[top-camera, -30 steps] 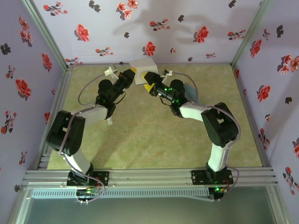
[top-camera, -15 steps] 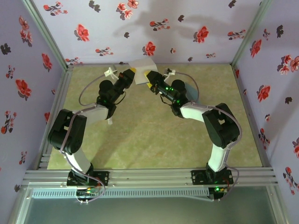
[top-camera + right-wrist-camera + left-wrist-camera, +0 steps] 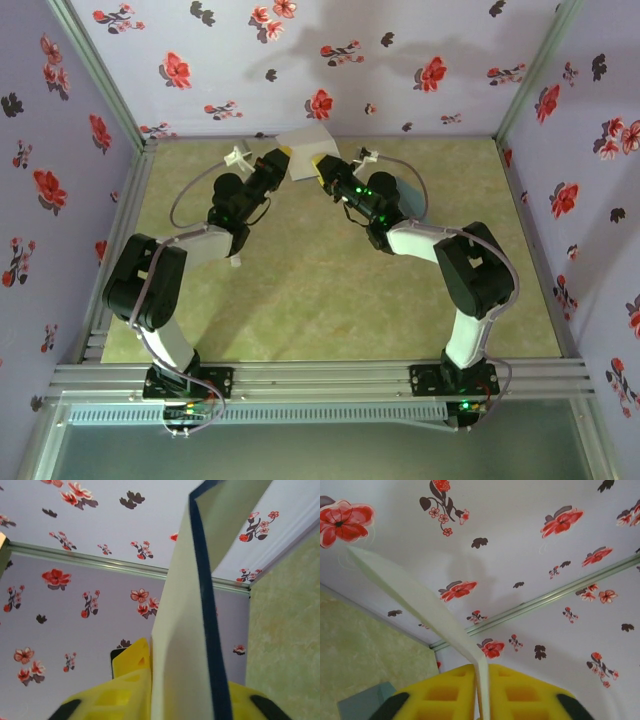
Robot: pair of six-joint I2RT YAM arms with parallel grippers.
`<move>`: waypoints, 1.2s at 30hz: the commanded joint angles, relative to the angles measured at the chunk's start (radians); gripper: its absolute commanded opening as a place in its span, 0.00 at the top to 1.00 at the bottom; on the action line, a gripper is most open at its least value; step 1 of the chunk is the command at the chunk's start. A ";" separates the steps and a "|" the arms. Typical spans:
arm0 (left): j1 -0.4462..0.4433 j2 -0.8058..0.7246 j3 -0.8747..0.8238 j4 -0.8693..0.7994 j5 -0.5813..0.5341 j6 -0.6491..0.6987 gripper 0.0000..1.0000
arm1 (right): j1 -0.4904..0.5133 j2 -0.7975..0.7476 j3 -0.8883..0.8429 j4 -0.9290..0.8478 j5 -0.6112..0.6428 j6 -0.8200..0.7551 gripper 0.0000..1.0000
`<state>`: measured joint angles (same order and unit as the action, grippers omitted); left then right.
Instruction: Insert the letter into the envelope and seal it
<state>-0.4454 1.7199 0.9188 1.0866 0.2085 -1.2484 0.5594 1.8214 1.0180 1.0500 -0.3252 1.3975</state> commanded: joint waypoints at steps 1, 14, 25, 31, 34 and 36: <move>-0.008 0.011 -0.003 0.038 -0.011 0.007 0.73 | 0.008 -0.021 0.016 0.005 0.005 0.006 0.91; 0.018 -0.129 -0.024 -0.264 0.127 0.168 0.00 | -0.009 -0.150 0.009 -0.280 -0.049 -0.162 1.00; 0.076 -0.360 0.249 -1.217 0.181 0.774 0.00 | -0.102 -0.242 0.062 -0.673 -0.278 -0.441 1.00; 0.079 -0.310 0.361 -1.417 0.323 0.987 0.00 | -0.151 -0.252 0.106 -0.808 -0.423 -0.552 1.00; 0.079 -0.275 0.361 -1.394 0.326 0.991 0.00 | -0.162 -0.257 0.097 -0.797 -0.466 -0.549 1.00; 0.078 -0.240 0.373 -1.383 0.350 0.978 0.00 | -0.162 -0.265 0.087 -0.780 -0.494 -0.558 1.00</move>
<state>-0.3698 1.4315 1.2613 -0.2348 0.4995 -0.3347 0.4034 1.5955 1.0943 0.2787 -0.7303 0.8906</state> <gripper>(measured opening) 0.996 0.051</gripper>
